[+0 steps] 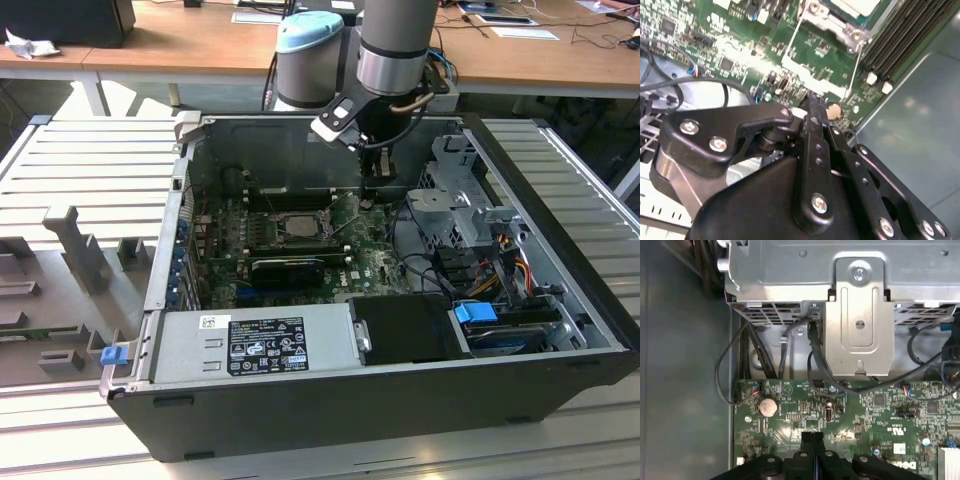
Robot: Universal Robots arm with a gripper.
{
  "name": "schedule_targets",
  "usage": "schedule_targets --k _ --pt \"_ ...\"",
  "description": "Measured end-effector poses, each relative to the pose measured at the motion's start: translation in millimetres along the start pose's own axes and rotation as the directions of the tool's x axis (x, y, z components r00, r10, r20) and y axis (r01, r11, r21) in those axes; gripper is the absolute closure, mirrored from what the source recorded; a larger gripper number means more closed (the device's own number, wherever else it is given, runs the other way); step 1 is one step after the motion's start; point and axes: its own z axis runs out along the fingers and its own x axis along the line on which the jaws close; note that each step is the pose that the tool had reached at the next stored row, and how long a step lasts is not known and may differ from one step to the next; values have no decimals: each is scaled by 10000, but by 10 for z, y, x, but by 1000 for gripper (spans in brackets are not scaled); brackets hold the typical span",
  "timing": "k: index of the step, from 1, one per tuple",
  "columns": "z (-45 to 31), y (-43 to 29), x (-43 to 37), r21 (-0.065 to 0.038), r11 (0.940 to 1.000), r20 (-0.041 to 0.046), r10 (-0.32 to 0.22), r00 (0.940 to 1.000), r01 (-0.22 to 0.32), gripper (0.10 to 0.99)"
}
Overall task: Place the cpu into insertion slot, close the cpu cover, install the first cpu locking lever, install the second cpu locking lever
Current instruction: 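Close the cpu cover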
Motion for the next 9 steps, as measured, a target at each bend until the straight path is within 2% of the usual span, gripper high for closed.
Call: schedule_targets --k 1,3,5,9 --pt "16 2 -2 0 10000 -1 -14 10000 14 980" --pt "94 1 -43 2 10000 -1 -42 10000 42 980" --pt "111 0 -52 11 10000 7 -42 10000 42 980" --pt "128 -27 -52 130 9999 16 -42 10000 42 980"
